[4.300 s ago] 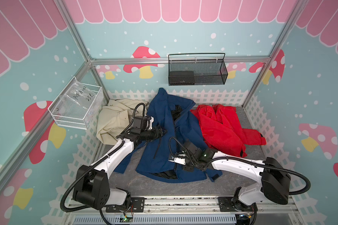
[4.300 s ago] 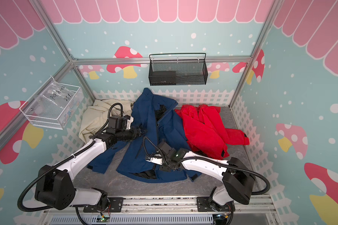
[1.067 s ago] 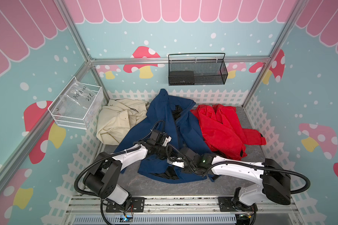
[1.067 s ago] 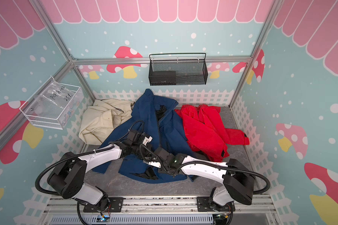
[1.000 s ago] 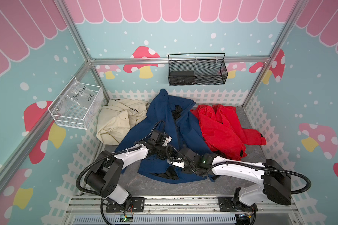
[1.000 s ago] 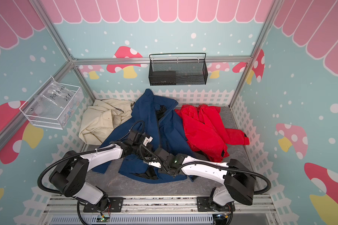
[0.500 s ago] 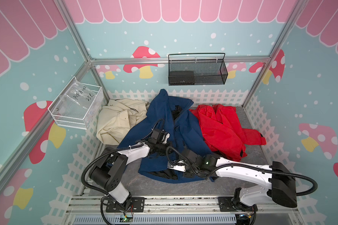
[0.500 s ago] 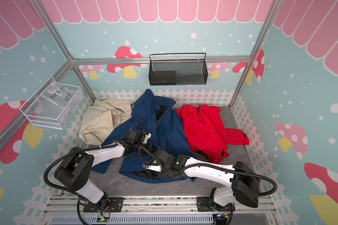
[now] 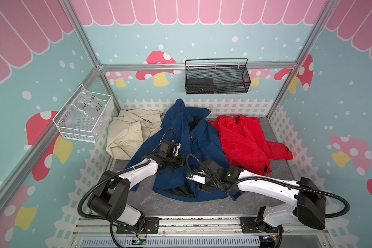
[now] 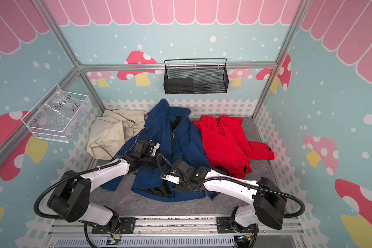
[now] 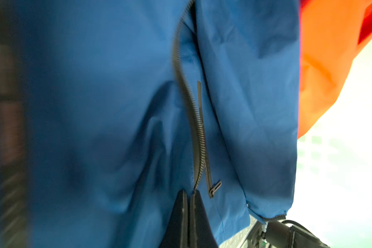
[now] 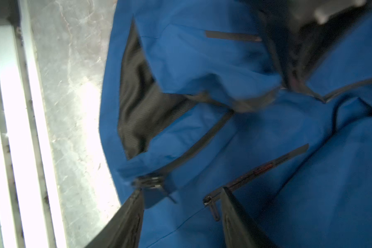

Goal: Unzip the jacket
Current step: Unzip the zipper on the jacket.

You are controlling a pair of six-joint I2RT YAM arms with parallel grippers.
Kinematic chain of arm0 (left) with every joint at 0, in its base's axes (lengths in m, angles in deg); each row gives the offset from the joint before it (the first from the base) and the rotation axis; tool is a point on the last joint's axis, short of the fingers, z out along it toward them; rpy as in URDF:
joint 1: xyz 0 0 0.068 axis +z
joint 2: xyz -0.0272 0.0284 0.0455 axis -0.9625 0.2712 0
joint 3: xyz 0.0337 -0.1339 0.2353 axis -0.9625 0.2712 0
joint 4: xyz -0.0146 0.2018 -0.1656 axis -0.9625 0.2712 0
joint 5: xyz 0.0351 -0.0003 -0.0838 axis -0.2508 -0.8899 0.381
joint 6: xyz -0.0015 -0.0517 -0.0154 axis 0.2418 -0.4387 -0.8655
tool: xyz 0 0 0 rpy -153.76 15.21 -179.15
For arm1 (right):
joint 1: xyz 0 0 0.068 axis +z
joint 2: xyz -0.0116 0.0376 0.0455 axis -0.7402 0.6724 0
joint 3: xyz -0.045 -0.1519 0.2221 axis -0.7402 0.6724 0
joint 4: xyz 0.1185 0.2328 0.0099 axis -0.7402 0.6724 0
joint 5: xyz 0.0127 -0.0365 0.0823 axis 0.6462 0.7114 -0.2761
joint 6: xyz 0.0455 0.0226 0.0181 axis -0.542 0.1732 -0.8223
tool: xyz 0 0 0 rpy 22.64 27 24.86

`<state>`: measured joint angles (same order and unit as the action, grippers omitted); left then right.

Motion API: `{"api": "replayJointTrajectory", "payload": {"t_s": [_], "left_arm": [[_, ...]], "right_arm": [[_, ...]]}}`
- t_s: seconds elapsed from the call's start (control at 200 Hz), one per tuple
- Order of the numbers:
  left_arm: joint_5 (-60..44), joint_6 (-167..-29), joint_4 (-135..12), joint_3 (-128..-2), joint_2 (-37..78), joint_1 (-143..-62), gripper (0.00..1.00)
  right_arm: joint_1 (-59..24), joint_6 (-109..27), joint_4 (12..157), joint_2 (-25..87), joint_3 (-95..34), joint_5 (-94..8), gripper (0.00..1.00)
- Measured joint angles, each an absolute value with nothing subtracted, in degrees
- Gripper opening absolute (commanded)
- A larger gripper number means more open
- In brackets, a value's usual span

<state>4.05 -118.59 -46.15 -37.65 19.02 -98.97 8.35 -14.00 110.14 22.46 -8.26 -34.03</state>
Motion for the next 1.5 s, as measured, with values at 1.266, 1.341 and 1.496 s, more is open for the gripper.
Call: {"api": "replayJointTrajectory", "payload": {"t_s": [1.266, 1.341, 1.496], "left_arm": [[0.29, -109.22, -42.91, -43.66, 28.25, -75.43, 0.77], [0.47, -109.37, -45.16, -43.64, 29.08, -75.43, 0.76], [0.40, -109.30, -47.83, -43.64, 30.39, -75.41, 0.76]], "right_arm": [[-31.89, -42.68, 96.42, 41.65, -20.72, -51.23, 0.66], [-31.89, -42.61, 96.55, 42.61, -21.57, -51.42, 0.67], [-31.89, -41.78, 96.31, 43.46, -22.82, -51.53, 0.72]]}}
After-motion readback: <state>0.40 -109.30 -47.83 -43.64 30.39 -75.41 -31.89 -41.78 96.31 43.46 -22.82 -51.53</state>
